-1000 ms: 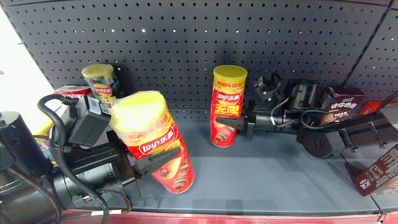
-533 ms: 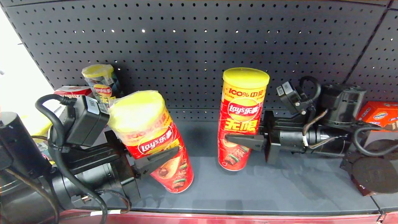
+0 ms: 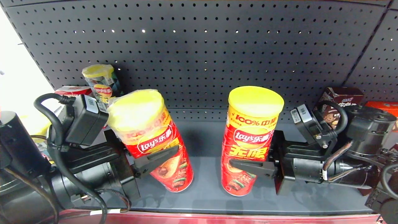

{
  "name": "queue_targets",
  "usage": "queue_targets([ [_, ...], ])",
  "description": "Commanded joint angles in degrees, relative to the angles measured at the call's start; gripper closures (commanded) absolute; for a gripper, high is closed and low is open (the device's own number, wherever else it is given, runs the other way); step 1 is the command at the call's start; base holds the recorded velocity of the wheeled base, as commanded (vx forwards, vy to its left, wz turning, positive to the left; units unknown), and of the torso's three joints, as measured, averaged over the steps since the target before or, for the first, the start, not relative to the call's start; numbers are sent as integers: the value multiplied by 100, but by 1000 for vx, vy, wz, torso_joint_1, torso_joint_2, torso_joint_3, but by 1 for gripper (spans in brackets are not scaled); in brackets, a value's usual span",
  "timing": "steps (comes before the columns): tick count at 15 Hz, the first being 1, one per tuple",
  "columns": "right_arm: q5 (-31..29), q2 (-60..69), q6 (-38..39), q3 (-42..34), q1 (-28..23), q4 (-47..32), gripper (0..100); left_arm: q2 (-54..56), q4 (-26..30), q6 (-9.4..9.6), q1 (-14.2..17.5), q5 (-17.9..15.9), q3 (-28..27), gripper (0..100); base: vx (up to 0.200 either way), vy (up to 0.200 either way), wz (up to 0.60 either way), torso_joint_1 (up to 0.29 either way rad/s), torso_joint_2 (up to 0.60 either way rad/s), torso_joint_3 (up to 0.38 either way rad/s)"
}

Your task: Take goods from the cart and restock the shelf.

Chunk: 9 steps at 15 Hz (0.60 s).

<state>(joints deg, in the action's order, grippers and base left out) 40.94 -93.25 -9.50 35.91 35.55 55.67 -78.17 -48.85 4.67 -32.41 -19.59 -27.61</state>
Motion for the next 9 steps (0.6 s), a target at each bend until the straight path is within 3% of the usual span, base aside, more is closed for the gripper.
queue_targets([
  [1, -51, -282, -8, -41, 75, 154, 100, -23, -2, -1, -2, -1, -16, 100, 0, 0, 0, 0, 0, 0],
  [9, -68, -809, -17, -146, 22, 629, 100, -67, -2, -1, -2, -1, -43, 100, 0, 0, 0, 0, 0, 0],
])
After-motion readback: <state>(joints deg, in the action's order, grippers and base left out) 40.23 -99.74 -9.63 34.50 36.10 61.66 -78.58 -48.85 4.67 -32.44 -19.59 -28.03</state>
